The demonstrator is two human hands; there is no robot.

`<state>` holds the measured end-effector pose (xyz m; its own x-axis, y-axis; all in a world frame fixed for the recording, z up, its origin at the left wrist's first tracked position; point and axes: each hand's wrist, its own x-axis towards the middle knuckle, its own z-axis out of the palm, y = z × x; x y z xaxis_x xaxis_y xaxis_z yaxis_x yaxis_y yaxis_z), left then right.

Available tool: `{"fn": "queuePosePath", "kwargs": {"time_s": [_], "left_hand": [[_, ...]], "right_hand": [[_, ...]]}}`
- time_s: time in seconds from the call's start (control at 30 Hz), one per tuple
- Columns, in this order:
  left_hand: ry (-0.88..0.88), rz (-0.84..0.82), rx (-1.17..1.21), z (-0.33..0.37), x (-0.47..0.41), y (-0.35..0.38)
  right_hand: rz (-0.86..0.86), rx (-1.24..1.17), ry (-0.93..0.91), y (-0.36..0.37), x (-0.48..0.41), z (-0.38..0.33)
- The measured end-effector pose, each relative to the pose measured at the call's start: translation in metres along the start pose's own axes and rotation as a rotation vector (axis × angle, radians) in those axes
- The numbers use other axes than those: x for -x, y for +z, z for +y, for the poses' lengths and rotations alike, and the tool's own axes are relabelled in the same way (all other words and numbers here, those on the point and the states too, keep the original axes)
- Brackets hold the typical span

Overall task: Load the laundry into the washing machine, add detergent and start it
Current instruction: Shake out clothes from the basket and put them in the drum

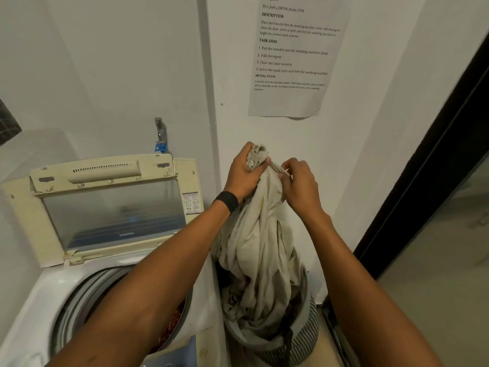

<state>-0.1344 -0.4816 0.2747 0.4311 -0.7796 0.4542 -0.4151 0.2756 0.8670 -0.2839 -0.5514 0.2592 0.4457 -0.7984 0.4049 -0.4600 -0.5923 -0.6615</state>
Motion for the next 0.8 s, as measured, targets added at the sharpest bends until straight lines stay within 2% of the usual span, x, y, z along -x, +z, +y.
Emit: {"fn": "queuePosePath", "kwargs": {"time_s": [0.1, 0.13, 0.17, 0.3, 0.4, 0.47, 0.5, 0.6, 0.63, 0.67, 0.73, 0.8], "left_hand": [[0.048, 0.048, -0.044, 0.011, -0.016, -0.004], [0.072, 0.063, -0.054, 0.017, -0.023, -0.006], [0.094, 0.083, -0.059, 0.026, -0.030, -0.008], [0.219, 0.184, -0.057, 0.073, -0.060, -0.014], [0.263, 0.244, -0.011, 0.083, -0.071, -0.025], [0.239, 0.280, 0.010, 0.071, -0.071, -0.030], [0.217, 0.309, 0.018, 0.063, -0.068, -0.031], [0.111, 0.468, 0.051, 0.034, -0.059, -0.048], [0.078, 0.508, 0.065, 0.025, -0.058, -0.056], [0.059, 0.520, 0.067, 0.018, -0.057, -0.064], [0.045, 0.476, 0.057, 0.010, -0.054, -0.071], [0.032, 0.407, 0.069, 0.009, -0.051, -0.067]], "right_hand": [[0.032, -0.506, 0.295, -0.005, -0.011, -0.008], [0.079, -0.642, 0.356, -0.012, -0.019, -0.015], [0.146, -0.697, 0.343, -0.021, -0.031, -0.023], [0.386, -0.452, -0.030, -0.068, -0.073, -0.064], [0.423, -0.223, -0.143, -0.094, -0.088, -0.089], [0.279, -0.039, -0.114, -0.096, -0.085, -0.087], [0.138, 0.012, -0.084, -0.094, -0.079, -0.080], [-0.475, 0.056, 0.077, -0.085, -0.057, -0.036], [-0.622, 0.123, 0.111, -0.083, -0.049, -0.017], [-0.678, 0.193, 0.135, -0.082, -0.044, 0.002], [-0.546, 0.189, 0.164, -0.082, -0.040, 0.028], [-0.428, -0.130, 0.236, -0.080, -0.037, 0.025]]}}
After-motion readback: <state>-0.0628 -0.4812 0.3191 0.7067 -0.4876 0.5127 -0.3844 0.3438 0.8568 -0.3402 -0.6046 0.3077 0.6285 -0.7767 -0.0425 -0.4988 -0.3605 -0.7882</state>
